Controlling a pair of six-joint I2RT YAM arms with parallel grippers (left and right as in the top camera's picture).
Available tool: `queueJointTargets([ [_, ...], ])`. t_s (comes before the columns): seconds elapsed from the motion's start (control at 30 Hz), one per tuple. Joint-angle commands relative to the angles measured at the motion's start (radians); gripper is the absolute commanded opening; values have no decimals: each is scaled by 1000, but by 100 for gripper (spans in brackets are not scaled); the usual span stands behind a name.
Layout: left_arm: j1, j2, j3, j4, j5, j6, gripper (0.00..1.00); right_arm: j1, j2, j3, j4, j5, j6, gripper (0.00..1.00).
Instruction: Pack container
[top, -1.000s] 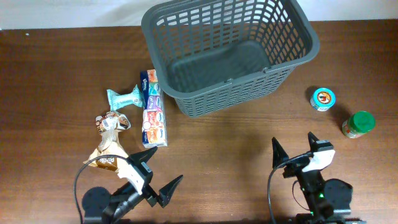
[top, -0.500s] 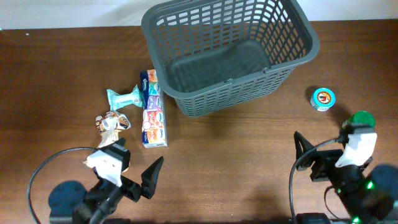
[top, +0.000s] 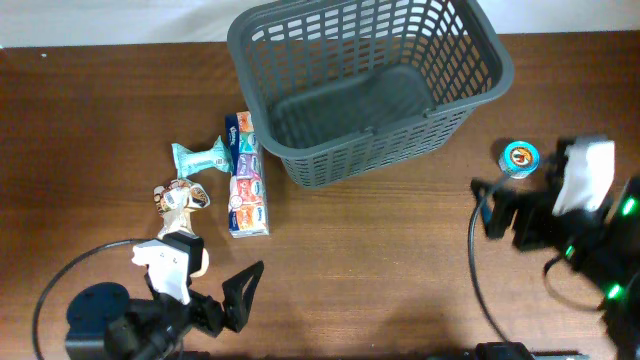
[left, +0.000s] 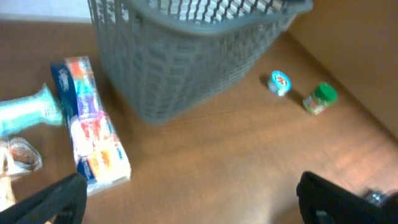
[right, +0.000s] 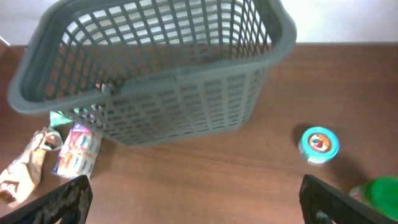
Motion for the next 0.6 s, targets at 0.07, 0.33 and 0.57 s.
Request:
queueJointTargets([
  [0.07,-16,65,124,-87,39,17,100,9,304,498,-201,-16,-114,99],
  [0.33,-134,132,214,-82,-18,-20,99,9,601,1080,-500,-19,-113,99],
  [0.57,-134,139,214,13,34,-21,100,9,602,1081,-499,-15,-114,99],
])
